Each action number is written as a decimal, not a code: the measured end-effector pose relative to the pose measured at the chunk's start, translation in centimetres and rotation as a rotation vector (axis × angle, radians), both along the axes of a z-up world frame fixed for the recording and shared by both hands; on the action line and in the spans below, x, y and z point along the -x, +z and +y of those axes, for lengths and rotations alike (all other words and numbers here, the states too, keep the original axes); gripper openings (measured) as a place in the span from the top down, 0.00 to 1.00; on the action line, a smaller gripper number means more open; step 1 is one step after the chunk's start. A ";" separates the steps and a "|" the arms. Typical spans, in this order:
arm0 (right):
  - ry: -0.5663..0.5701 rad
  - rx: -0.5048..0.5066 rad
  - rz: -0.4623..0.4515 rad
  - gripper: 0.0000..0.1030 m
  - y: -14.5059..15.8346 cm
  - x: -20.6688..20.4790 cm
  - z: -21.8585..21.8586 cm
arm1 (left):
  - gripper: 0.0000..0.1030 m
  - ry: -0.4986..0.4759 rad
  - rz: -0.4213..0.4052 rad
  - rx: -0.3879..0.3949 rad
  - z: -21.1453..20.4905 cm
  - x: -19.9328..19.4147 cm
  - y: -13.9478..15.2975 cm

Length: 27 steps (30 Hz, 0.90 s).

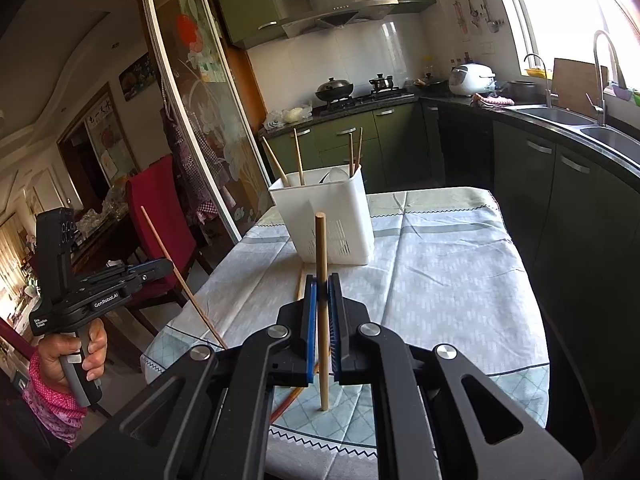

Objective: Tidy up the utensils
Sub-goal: 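Lower both held chopsticks into the white holder and open the grippers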

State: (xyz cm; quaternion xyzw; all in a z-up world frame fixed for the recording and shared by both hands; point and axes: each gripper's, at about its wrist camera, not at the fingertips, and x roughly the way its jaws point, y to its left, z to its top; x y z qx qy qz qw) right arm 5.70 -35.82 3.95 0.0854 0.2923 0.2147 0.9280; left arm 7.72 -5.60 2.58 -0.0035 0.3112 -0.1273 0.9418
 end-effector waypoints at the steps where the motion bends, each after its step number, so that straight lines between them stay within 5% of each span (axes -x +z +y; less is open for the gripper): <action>1: 0.002 -0.001 0.002 0.94 0.0 -0.1 0.1 | 0.95 -0.001 -0.001 0.001 0.0 0.0 0.1; 11: 0.053 0.004 -0.047 0.94 4.1 -2.5 1.2 | 0.95 -0.050 -0.023 0.034 -0.2 -1.5 2.4; 18: 0.079 -0.003 -0.141 0.94 10.5 -7.3 3.4 | 0.95 -0.086 -0.107 0.045 -0.9 -4.3 8.1; 27: -0.019 -0.049 -0.271 0.94 17.1 -15.5 5.3 | 0.95 -0.082 -0.203 0.067 -1.7 -10.9 15.3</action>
